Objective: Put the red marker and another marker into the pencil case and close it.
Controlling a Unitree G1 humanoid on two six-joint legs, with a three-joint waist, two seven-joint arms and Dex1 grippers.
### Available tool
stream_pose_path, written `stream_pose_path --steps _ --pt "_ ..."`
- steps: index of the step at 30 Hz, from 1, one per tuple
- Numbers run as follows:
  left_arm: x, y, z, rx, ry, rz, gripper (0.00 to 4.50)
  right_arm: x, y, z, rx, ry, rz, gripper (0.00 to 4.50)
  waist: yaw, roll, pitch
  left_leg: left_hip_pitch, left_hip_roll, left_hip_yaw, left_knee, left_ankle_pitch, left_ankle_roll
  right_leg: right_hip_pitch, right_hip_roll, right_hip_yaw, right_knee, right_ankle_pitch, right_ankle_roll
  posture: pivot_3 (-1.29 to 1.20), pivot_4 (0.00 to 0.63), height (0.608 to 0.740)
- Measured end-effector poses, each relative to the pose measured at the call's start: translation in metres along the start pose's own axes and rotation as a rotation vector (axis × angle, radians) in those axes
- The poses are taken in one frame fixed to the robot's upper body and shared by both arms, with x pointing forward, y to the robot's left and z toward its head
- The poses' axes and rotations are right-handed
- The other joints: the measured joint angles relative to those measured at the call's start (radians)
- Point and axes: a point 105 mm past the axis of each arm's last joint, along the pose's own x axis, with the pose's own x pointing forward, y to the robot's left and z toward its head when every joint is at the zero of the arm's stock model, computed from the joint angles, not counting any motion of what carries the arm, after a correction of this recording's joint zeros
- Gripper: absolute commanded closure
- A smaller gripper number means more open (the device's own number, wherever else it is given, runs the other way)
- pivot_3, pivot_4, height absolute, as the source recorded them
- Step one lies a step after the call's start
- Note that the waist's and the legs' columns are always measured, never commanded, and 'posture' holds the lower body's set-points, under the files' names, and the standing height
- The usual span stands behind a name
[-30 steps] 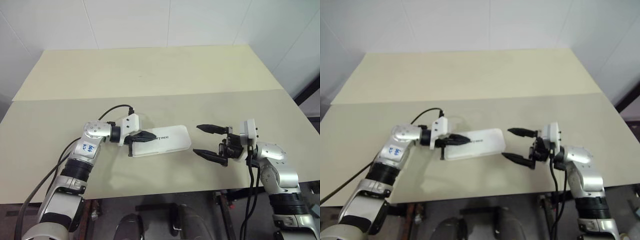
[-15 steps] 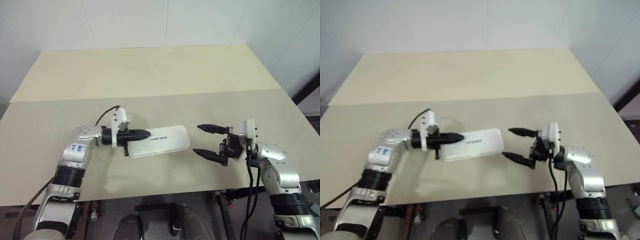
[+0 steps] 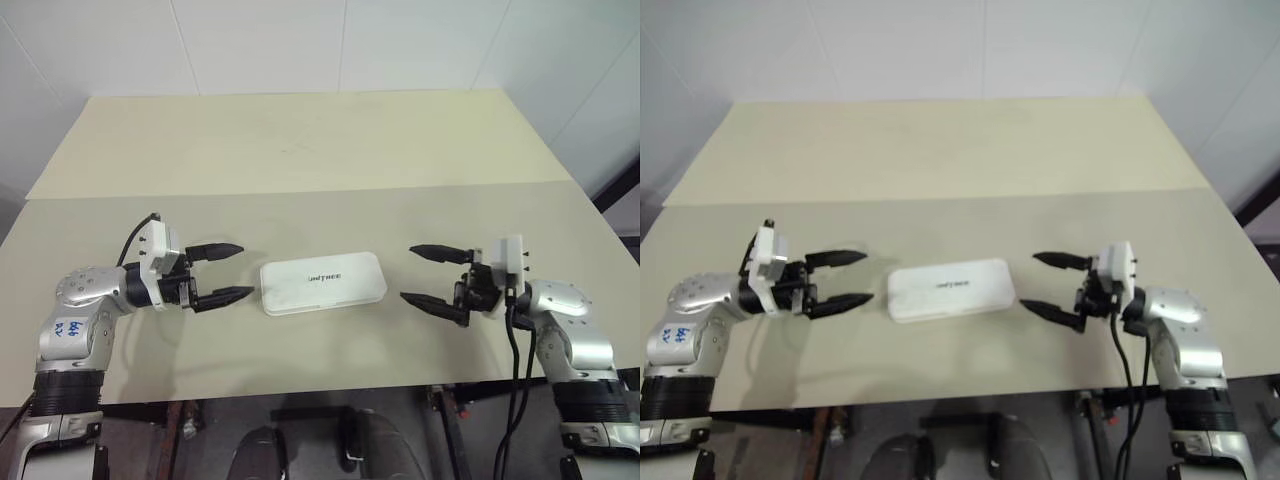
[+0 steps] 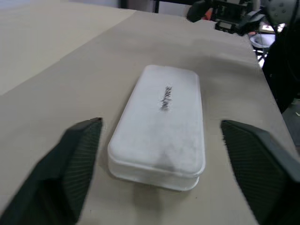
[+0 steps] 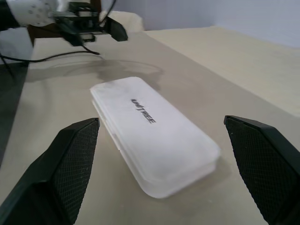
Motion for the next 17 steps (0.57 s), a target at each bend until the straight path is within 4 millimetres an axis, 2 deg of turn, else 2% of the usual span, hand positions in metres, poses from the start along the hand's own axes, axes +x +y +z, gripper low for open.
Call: stream_pose_path --steps 4,8,17 --pt "-0.001 -0.003 -0.005 -0.008 -0.001 0.007 0.01 -0.019 -0.003 -0.002 -0.006 0.044 -0.053 0.0 -0.001 0.0 0.0 0.0 0.0 0.0 0.0 -0.001 -0.001 0.0 0.0 0.0 -0.001 0.0 0.0 0.0 0.15 0.74" --pt "0.008 -0.001 -0.003 0.018 -0.038 0.028 0.01 -0.035 -0.011 0.005 -0.034 0.076 -0.088 0.0 -0.003 0.0 0.0 0.001 -0.001 0.001 0.0 -0.001 -0.001 0.0 0.001 0.001 0.0 0.0 0.0 0.0 0.15 0.74" --pt "0.009 0.001 0.001 0.073 -0.029 0.032 0.01 -0.052 -0.019 0.006 -0.047 0.113 -0.115 0.0 -0.004 0.0 0.0 0.001 -0.001 0.001 0.0 -0.001 -0.002 0.0 0.002 0.003 -0.001 0.0 -0.001 0.0 0.15 0.74"
